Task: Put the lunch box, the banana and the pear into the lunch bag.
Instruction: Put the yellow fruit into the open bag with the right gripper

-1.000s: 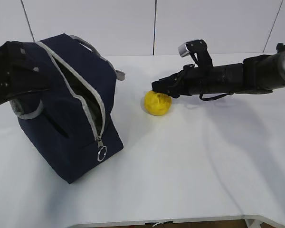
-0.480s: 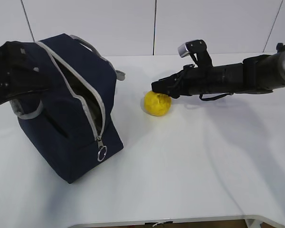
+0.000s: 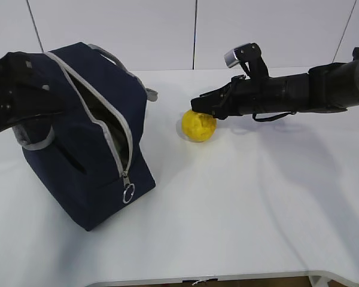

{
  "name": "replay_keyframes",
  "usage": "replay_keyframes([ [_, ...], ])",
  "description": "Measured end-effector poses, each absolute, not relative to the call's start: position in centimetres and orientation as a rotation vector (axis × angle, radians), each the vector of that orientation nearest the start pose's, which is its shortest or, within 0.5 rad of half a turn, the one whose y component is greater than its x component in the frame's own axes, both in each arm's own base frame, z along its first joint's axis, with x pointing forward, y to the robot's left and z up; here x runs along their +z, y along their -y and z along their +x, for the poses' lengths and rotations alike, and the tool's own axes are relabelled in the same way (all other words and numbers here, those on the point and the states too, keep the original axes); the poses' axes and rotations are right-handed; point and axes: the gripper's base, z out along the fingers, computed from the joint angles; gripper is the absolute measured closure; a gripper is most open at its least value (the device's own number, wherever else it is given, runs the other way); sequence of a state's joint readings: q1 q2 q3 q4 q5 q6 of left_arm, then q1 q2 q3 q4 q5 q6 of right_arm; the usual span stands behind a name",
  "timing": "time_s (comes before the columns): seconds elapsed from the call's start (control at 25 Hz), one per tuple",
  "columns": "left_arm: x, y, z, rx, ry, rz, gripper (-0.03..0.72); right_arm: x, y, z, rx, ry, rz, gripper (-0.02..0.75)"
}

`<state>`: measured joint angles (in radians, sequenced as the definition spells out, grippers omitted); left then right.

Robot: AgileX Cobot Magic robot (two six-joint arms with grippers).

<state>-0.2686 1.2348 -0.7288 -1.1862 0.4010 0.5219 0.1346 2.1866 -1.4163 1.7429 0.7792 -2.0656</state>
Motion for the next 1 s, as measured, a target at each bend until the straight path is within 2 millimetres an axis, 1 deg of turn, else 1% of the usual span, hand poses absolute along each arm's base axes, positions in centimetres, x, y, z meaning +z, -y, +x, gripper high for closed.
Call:
replay_keyframes([
  [0.12, 27.4, 9.9, 23.5, -0.907, -2.241, -0.184, 0.68, 16.3, -12.5, 44.6, 0.722, -1.807, -0.835, 0.465],
  [0.24, 27.4, 9.9, 23.5, -0.908, -2.242, -0.183, 0.68, 18.2, -12.7, 44.2, 0.744, -1.746, -0.861, 0.465],
  [0.36, 27.4, 9.9, 23.5, -0.908, -2.242, -0.183, 0.68, 21.3, -12.8, 43.5, 0.751, -1.663, -0.888, 0.465],
  [0.4, 27.4, 9.9, 23.5, -0.908, -2.242, -0.183, 0.68, 22.7, -12.8, 43.1, 0.744, -1.628, -0.898, 0.465],
  [0.6, 27.5, 9.9, 23.5, -0.923, -2.231, -0.212, 0.68, 27.5, -12.9, 41.5, 0.739, -1.498, -0.935, 0.465],
  [0.72, 27.6, 9.8, 23.7, -0.927, -2.216, -0.244, 0.68, 29.2, -13.0, 40.6, 0.756, -1.438, -0.96, 0.465],
  [0.84, 27.7, 9.7, 23.8, -0.932, -2.203, -0.271, 0.68, 30.3, -13.4, 39.8, 0.784, -1.386, -0.995, 0.465],
  [0.92, 27.7, 9.8, 23.8, -0.941, -2.198, -0.287, 0.68, 31.0, -14.2, 39.4, 0.8, -1.35, -1.022, 0.465],
  [1.0, 27.7, 9.8, 23.8, -0.947, -2.196, -0.294, 0.68, 31.6, -15.6, 38.9, 0.813, -1.316, -1.063, 0.465],
])
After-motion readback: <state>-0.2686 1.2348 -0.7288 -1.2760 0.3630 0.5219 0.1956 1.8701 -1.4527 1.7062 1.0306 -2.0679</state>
